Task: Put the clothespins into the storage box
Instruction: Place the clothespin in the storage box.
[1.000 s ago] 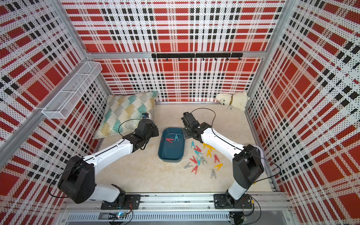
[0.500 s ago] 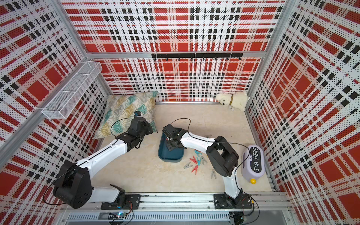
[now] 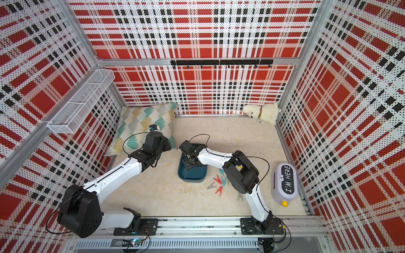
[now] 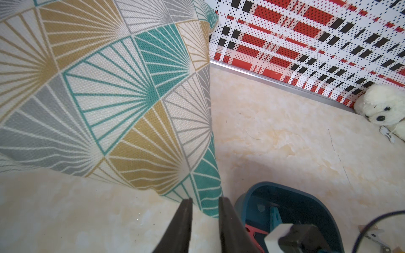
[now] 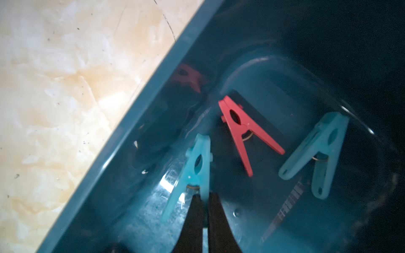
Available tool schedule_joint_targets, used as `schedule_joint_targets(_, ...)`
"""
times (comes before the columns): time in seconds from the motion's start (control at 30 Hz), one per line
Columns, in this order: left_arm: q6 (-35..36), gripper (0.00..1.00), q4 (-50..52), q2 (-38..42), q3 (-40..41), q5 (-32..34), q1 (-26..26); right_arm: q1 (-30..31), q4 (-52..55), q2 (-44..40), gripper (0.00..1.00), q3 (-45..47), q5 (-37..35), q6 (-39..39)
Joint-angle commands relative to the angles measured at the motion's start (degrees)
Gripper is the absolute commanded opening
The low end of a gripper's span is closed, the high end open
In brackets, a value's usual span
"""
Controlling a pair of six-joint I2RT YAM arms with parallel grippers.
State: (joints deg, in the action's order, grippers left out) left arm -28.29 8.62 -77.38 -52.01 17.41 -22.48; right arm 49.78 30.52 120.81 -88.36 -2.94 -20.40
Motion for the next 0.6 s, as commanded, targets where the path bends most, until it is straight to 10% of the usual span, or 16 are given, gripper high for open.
schedule_joint_targets(0.0, -0.4, 0.28, 0.3, 0.7, 0.7, 0.5, 0.3, 0.4, 0.8, 2.2, 0.05, -1.6, -1.3, -1.0)
schedule_joint_targets(0.57, -0.3, 0.28, 0.3, 1.8, 1.2, -0.3, 1.1, 0.4, 1.7, 4.0, 0.24, -4.1, -1.3, -2.2)
